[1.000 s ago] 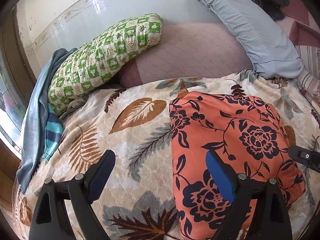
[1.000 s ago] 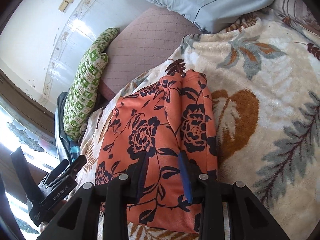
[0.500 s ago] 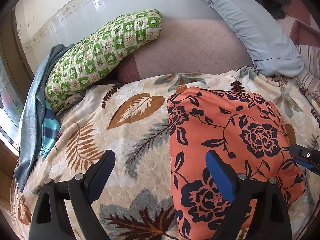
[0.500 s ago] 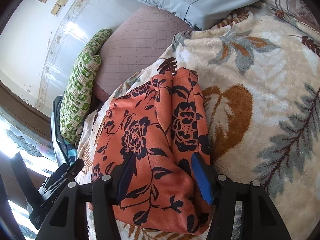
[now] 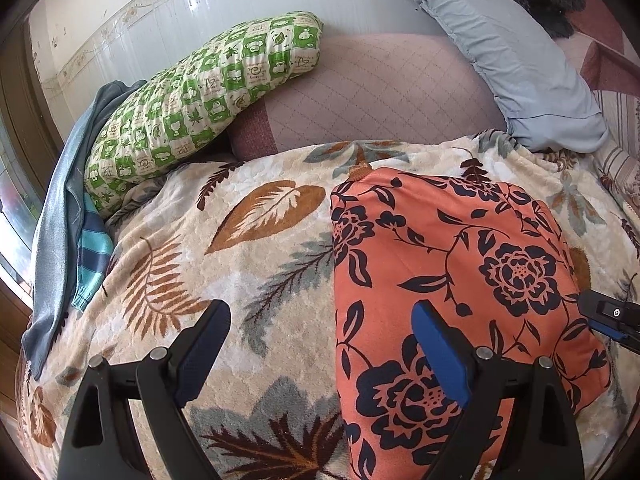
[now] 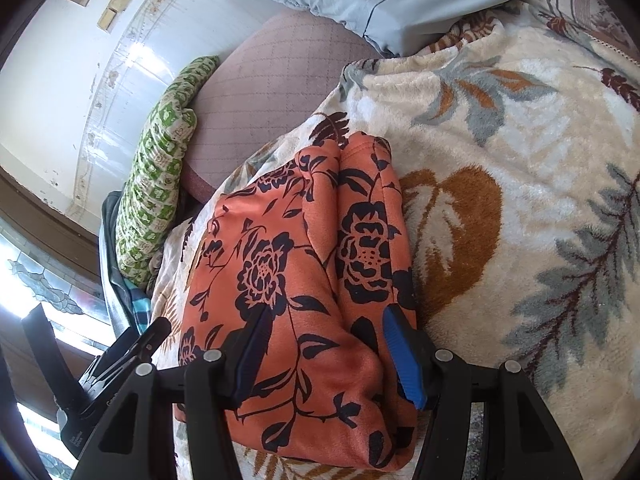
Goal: Fold small clothes
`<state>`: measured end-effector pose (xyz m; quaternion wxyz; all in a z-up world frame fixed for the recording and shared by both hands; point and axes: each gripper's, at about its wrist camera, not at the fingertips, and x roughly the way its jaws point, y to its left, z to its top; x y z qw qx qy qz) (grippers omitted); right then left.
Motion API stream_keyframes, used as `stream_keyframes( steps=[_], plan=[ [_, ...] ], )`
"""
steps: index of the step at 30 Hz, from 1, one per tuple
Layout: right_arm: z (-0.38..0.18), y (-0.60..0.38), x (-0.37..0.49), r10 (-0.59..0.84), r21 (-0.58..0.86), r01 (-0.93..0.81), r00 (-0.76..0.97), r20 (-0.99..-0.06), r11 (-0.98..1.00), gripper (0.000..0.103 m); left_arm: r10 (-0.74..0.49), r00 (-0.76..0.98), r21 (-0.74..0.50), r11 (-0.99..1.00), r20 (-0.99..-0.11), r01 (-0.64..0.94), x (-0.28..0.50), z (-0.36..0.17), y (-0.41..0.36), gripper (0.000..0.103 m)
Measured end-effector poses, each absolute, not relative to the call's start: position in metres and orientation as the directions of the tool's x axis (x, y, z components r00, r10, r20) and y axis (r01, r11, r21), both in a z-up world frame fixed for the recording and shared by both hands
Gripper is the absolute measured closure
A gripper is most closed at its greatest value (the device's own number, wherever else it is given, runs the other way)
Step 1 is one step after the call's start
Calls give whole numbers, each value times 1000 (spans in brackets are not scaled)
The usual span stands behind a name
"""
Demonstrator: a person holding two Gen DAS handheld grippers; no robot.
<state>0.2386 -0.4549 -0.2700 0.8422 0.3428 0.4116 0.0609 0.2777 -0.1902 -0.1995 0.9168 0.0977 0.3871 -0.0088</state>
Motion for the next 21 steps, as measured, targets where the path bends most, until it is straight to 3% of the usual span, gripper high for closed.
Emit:
stream_keyframes(
  steps=[21],
  plan=[
    [-270, -454, 240, 380, 622, 180, 654, -655, 762, 41, 45, 680, 144, 986, -732, 90, 282, -206, -189, 11]
  ],
)
